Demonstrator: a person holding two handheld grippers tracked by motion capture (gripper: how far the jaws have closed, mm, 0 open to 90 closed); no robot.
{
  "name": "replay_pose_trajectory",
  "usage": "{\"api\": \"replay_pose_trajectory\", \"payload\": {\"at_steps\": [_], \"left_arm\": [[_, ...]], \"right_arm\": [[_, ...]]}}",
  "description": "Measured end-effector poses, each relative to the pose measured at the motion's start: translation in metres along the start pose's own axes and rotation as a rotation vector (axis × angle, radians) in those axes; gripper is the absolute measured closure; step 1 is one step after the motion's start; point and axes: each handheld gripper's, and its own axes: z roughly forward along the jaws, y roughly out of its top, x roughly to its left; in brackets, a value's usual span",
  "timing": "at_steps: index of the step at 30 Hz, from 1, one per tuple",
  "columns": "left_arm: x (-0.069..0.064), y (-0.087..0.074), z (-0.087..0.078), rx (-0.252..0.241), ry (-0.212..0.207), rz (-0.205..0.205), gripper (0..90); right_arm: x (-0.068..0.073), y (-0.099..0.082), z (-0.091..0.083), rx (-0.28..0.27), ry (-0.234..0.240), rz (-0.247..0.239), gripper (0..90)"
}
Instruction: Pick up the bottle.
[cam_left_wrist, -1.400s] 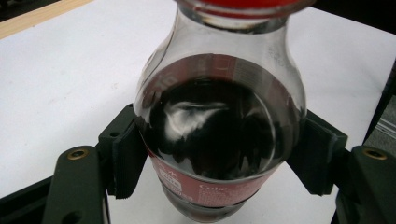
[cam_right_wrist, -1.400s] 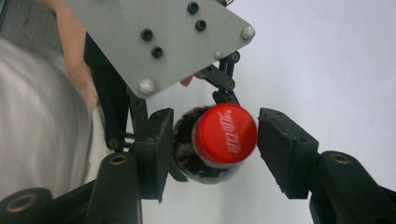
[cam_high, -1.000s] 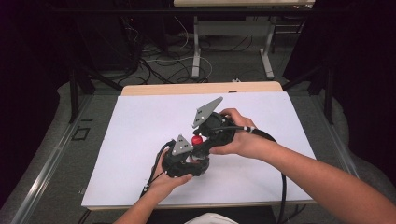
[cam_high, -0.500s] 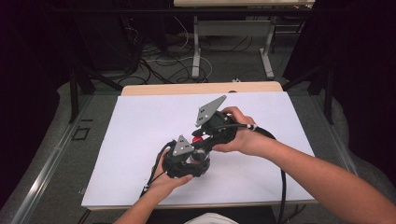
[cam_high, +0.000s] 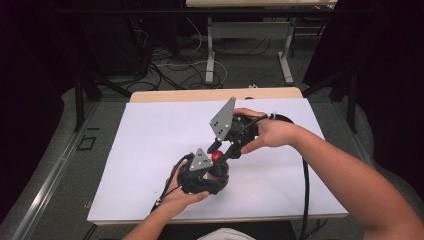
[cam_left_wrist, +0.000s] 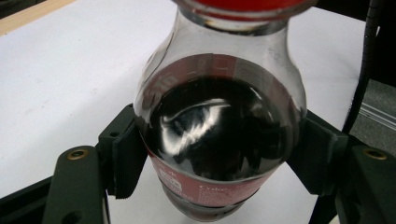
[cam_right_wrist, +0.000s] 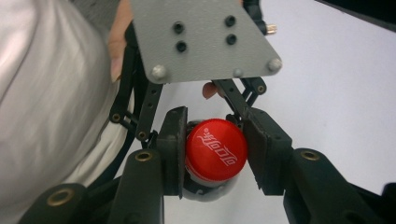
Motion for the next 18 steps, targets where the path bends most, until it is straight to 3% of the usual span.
{"api": "replay_pose_trajectory", "payload": {"at_steps": [1,2,3,5,8,10,11,12,13,15,17,18], "left_arm": [[0.001,0.0,0.0,-0.001,0.003,-0.007,29.9],[0.002,0.0,0.0,-0.003,0.004,-0.011,29.9],[0.002,0.0,0.0,-0.004,0.004,-0.019,29.9],[0.004,0.0,-0.002,-0.002,0.019,-0.029,29.9],[0.008,0.0,-0.003,-0.009,0.037,-0.044,29.9],[0.009,0.0,-0.003,-0.008,0.042,-0.048,29.9],[0.009,-0.001,-0.003,-0.008,0.043,-0.054,29.9],[0.01,-0.001,-0.004,-0.009,0.047,-0.055,29.9],[0.011,-0.001,-0.004,-0.009,0.048,-0.059,29.8],[0.011,-0.001,-0.004,-0.01,0.05,-0.063,29.9],[0.011,-0.001,-0.004,0.002,0.042,-0.052,29.9],[0.011,-0.001,-0.004,-0.007,0.044,-0.063,29.9]], "right_arm": [[-0.001,-0.001,0.0,0.004,0.0,-0.009,60.0],[0.001,0.0,0.0,0.009,-0.041,0.029,52.7],[0.001,0.0,0.0,0.009,-0.041,0.029,52.7],[0.006,0.001,0.001,0.009,-0.117,0.148,44.9],[0.013,0.005,0.001,0.018,-0.197,0.304,44.5],[0.015,0.006,0.002,0.017,-0.221,0.329,44.6],[0.02,0.008,0.003,0.016,-0.267,0.401,45.5],[0.02,0.008,0.003,0.016,-0.267,0.401,45.5],[0.023,0.009,0.004,0.011,-0.309,0.464,45.6],[0.028,0.011,0.007,0.02,-0.368,0.494,45.9],[0.029,0.011,0.008,0.016,-0.38,0.503,46.2],[0.032,0.012,0.012,-0.009,-0.394,0.557,48.3]]}}
